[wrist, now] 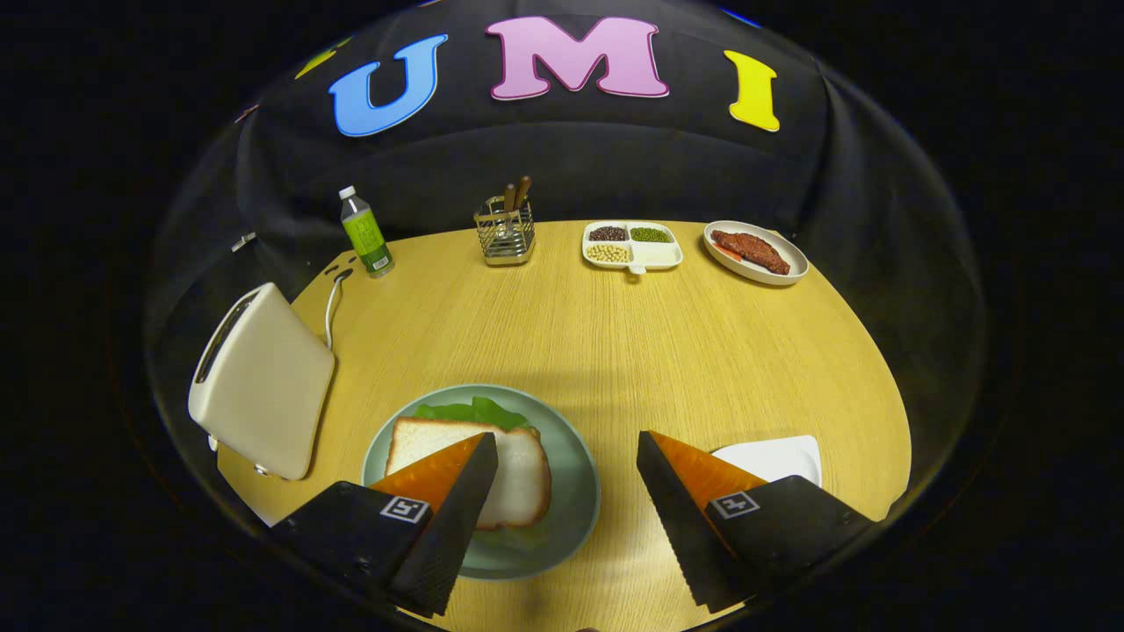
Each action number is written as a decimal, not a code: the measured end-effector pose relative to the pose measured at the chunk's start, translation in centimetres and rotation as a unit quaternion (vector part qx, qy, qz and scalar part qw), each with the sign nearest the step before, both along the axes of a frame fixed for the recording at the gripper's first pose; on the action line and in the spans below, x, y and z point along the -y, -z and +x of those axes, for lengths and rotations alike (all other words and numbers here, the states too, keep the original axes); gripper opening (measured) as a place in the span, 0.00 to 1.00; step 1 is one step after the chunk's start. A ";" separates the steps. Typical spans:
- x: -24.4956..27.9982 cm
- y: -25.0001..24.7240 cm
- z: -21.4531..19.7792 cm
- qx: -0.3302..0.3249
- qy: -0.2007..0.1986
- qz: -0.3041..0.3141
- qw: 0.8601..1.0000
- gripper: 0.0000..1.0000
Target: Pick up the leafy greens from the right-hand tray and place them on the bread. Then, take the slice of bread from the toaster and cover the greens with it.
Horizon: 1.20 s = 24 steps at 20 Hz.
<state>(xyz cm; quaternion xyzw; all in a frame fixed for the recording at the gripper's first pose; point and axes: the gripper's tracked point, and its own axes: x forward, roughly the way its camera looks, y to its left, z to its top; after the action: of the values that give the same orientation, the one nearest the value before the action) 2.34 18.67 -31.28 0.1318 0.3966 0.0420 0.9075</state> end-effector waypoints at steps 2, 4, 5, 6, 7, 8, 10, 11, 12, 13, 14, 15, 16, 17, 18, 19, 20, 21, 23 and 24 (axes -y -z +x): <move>0.7 -1.9 0.5 0.018 0.001 0.002 1.000 1.00; 1.2 -4.5 1.3 0.043 0.002 0.010 0.999 1.00; 1.6 -5.9 1.6 0.059 0.003 0.011 0.998 1.00; 1.9 -7.4 1.9 0.073 0.003 0.012 0.997 1.00; 2.2 -8.8 2.3 0.090 0.001 0.012 0.996 0.99; 2.4 -10.4 2.5 0.105 -0.003 0.011 0.994 1.00; 3.1 -13.4 2.7 0.137 -0.012 0.008 0.991 0.99; 3.5 -14.9 2.8 0.152 -0.016 0.008 0.988 1.00; 4.1 -16.5 2.9 0.168 -0.017 0.007 0.986 0.99; 4.6 -17.9 2.8 0.183 -0.020 0.006 0.983 0.99; 5.1 -19.3 2.8 0.198 -0.022 0.005 0.980 0.99; 5.7 -20.7 2.6 0.214 -0.025 0.002 0.977 0.99; 6.3 -21.8 2.4 0.227 -0.028 -0.001 0.974 0.99; 7.0 -22.8 2.3 0.241 -0.027 -0.008 0.970 0.99; 7.8 -23.9 2.2 0.255 -0.029 -0.015 0.966 0.99; 8.4 -24.7 2.0 0.267 -0.028 -0.023 0.963 0.99; 8.9 -25.5 1.7 0.279 -0.029 -0.028 0.960 0.99; 9.3 -26.2 1.4 0.289 -0.028 -0.031 0.956 0.99; 10.0 -27.0 0.8 0.298 -0.024 -0.028 0.954 0.99; 10.4 -27.2 0.3 0.304 -0.022 -0.031 0.952 0.99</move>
<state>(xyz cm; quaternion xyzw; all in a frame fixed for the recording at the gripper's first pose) 2.66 8.26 -4.05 0.0760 0.1061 0.0882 0.9875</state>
